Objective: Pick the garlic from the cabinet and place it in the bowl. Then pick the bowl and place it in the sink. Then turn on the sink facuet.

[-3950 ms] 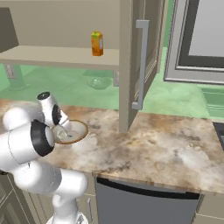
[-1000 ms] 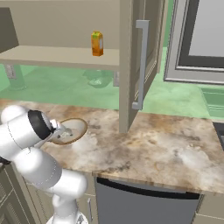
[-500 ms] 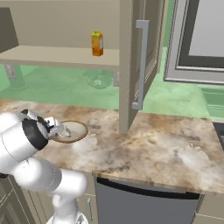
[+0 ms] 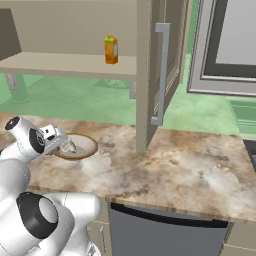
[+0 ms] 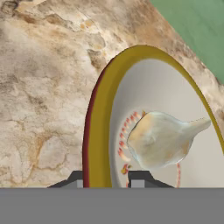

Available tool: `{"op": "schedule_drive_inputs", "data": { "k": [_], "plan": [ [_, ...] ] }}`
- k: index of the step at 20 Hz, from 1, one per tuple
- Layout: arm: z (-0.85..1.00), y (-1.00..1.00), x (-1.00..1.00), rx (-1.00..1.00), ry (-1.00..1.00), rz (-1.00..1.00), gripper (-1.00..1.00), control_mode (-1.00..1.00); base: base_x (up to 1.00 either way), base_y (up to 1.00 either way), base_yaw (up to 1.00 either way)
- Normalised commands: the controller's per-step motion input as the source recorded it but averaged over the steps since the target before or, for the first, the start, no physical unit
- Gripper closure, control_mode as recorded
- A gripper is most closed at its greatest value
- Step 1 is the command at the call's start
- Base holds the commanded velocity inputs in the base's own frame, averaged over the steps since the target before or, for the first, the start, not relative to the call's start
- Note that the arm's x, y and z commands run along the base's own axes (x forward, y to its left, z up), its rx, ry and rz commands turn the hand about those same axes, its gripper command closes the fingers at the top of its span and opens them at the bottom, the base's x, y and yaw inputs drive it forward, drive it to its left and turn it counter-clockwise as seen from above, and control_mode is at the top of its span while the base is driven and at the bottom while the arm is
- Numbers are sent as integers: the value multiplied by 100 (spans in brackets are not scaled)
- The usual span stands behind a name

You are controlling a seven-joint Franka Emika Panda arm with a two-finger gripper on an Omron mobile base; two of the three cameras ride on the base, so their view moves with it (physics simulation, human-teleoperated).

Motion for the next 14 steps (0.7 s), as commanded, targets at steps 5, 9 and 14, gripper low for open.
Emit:
{"op": "schedule_drive_inputs", "data": {
  "k": [5,9,14],
  "plan": [
    [100,-10,-83,-19,-3,10,100,-100,0,0,0],
    [100,-10,-84,-23,-4,18,100,-100,0,0,0],
    [100,-26,-82,-7,-3,20,100,-100,0,0,0]
  ]
}}
